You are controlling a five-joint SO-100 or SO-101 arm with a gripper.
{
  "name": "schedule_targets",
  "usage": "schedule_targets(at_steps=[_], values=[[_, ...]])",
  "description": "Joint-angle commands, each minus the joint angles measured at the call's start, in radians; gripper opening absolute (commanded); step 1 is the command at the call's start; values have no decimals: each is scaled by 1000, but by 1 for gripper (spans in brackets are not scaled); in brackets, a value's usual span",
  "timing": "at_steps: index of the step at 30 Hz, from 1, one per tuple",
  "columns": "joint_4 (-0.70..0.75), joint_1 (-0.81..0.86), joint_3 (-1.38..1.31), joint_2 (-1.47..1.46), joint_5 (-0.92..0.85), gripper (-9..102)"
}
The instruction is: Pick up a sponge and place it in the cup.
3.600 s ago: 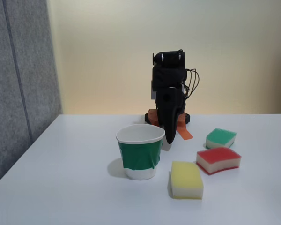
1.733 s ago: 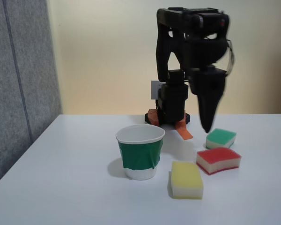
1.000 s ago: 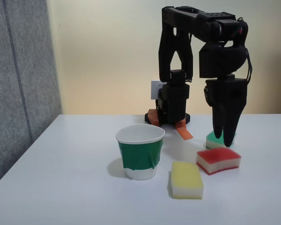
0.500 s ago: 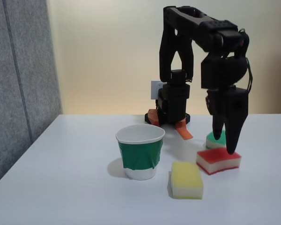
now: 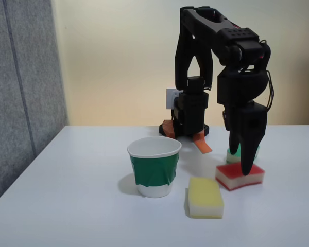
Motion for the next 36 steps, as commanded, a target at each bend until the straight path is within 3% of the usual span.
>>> schedule_targets(at_steps=[1,12,23,36], values=[[-9,2,-60,-9,25,38],[-61,-2,-80,-83,31,37],[-84,-12,-2,-58,91,0],[37,2,-25,173,98,0]])
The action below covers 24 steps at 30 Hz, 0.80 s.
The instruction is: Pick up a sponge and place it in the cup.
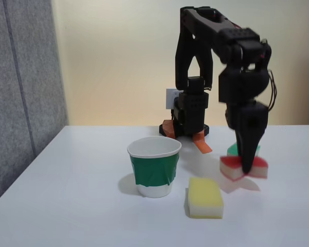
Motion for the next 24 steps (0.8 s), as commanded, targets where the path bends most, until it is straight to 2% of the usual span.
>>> schedule_targets(at_steps=[1,12,24], values=[[46,9,-37,130,-9,0],[161,204,-110,342,-219,0],[187,571,-115,466,-650,0]])
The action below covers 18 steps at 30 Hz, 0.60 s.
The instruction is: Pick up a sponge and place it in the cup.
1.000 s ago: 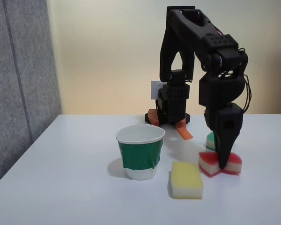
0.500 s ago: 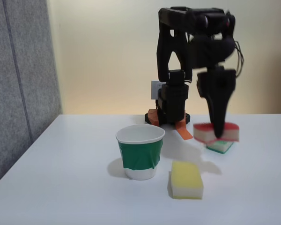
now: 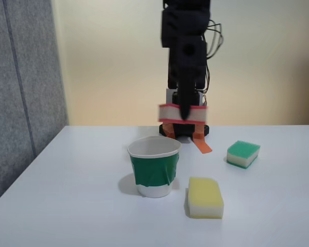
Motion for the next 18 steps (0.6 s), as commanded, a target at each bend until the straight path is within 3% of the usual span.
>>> schedule_targets(at_steps=[1,9,18], values=[[12,97,-28,48,-123,0],[-11,206,5,51,-279,0],[-71,184,41,11,-282,0]])
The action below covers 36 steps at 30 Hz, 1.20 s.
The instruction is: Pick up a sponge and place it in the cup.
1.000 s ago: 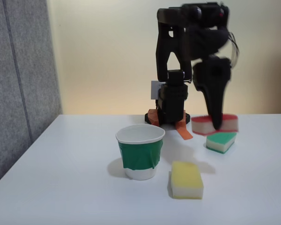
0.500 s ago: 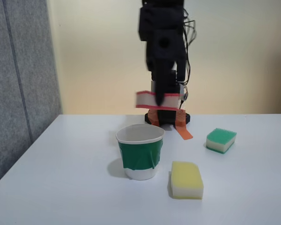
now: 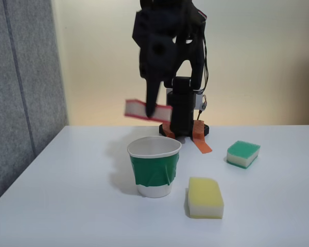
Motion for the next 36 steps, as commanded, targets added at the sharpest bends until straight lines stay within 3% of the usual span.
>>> schedule_targets(at_steps=[1,14,29,33,36], values=[[-18,-2,14,8,-15,0],[-100,-66,110,6,146,1],[-143,-64,98,9,130,42],[-137,-63,92,11,133,41],[-81,-63,87,35,184,25]])
